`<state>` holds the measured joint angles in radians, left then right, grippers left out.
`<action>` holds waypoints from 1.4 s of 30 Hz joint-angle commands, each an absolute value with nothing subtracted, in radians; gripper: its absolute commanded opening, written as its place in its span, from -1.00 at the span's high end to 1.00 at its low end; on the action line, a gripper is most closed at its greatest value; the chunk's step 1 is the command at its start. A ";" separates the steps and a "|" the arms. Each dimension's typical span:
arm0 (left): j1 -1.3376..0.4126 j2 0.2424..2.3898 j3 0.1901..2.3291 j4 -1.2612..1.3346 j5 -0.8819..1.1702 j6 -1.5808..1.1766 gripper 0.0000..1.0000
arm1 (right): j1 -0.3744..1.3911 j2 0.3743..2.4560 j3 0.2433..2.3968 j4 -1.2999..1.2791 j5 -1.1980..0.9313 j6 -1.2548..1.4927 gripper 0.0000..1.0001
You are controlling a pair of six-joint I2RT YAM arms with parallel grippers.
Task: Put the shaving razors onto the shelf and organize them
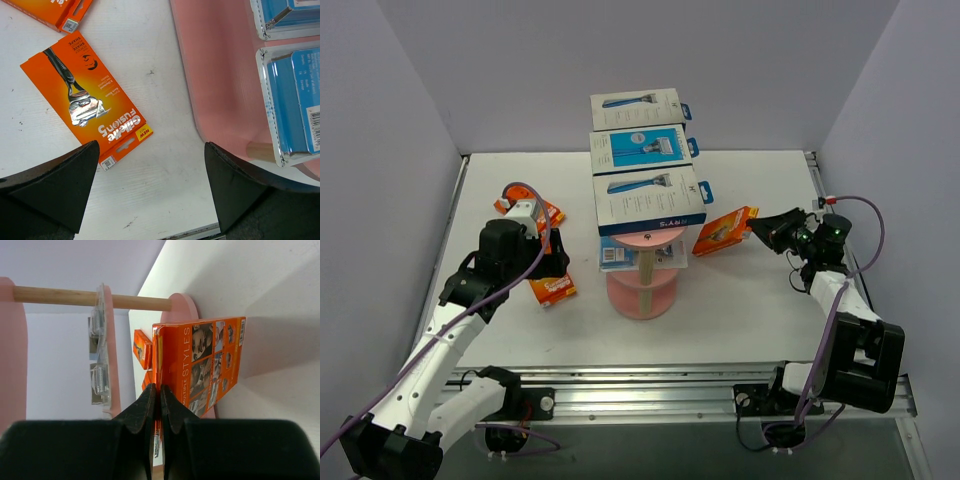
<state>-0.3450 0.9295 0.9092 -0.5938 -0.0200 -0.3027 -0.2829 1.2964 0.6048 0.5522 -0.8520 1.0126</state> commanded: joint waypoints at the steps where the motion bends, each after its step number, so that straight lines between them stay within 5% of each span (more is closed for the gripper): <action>1: -0.341 0.911 0.937 -0.574 -0.008 -0.296 -0.90 | -0.290 1.250 0.604 0.693 -0.913 1.081 1.00; 36: -0.341 0.908 0.937 -0.574 -0.003 -0.296 -0.89 | -0.092 1.367 0.407 1.049 -0.900 1.238 1.00; 42: -0.341 0.908 0.939 -0.572 -0.003 -0.296 -0.90 | -0.092 1.379 0.410 0.933 -0.904 1.131 1.00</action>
<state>-0.3450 0.9253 0.9092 -0.5938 -0.0151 -0.3027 -0.0971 1.3895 0.3870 0.9417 -0.8806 1.2079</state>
